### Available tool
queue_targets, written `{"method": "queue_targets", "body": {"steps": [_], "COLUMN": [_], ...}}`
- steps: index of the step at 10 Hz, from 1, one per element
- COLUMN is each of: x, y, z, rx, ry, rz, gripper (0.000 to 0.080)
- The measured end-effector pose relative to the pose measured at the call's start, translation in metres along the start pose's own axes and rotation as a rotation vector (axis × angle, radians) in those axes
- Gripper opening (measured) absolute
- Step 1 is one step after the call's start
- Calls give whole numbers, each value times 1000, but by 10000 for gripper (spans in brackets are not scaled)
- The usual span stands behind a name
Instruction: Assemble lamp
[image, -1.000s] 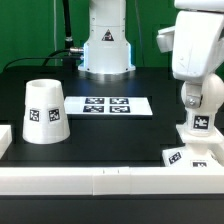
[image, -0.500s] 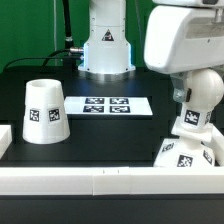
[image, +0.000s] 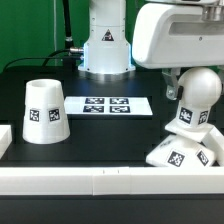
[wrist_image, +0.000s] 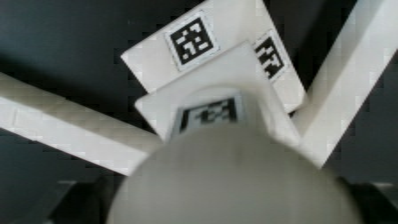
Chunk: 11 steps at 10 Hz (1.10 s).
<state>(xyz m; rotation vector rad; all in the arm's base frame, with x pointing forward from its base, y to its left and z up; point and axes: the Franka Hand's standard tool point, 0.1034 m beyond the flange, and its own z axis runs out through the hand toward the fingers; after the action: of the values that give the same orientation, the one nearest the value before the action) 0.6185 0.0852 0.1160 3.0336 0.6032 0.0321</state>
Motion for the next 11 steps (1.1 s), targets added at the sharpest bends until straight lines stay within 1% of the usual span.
{"method": "queue_targets", "body": {"steps": [1, 2, 4, 5, 7, 9, 11], "x": [0, -3, -11, -17, -26, -27, -28], "y": [0, 3, 9, 10, 8, 7, 8], "z": [0, -1, -6, -13, -36, -31, -30], "rx": [0, 0, -1, 0, -5, -2, 1], "ry": [0, -2, -6, -16, -22, -27, -27], "rz": [-1, -9, -18, -12, -9, -10, -10], "gripper": [674, 694, 698, 698, 699, 699, 699]}}
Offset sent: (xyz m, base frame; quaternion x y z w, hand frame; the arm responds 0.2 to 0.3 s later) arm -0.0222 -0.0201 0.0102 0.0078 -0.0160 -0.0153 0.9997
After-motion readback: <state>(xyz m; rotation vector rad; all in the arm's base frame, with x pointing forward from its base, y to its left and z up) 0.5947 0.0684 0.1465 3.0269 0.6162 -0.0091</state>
